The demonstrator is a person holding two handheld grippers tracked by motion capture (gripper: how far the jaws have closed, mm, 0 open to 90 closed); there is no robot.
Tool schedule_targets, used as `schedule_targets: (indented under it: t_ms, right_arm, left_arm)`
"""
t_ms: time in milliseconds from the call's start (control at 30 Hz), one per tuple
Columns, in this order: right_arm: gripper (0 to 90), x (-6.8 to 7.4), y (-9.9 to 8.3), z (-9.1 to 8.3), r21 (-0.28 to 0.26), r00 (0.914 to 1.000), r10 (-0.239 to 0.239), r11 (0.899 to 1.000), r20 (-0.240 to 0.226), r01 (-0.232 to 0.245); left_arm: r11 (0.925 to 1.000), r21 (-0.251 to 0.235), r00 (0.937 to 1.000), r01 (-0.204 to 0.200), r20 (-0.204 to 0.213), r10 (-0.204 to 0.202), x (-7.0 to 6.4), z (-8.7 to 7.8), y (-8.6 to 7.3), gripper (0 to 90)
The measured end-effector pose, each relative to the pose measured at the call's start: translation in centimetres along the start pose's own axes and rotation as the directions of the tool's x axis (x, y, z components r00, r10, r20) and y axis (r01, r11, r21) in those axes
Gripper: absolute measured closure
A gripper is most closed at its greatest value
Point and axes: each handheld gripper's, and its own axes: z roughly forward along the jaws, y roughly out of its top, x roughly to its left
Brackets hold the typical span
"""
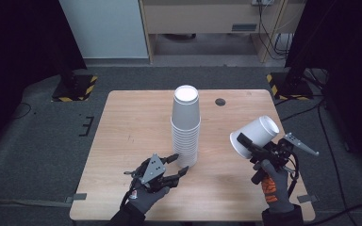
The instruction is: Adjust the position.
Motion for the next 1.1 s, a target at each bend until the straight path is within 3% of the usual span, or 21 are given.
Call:
schedule_targets:
  t_ms: [433,1100]
  right_arm:
    - [14.1,0.0,-0.1,0.0,-0.002,0.9999,0.015,1.0,-0.005,-0.015]
    - [14.1,0.2,-0.2,0.2,0.004,0.9994,0.029,1.0,-0.021,-0.028]
  left_arm:
    - [0.9985,-0.046,0.9992,-0.028,0.027,0.029,-1.5,2.1,1.7,44.1]
    - [0.9951,-0.085,0.9966,-0.052,0.059,0.057,-2.4,5.8,3.3,47.5]
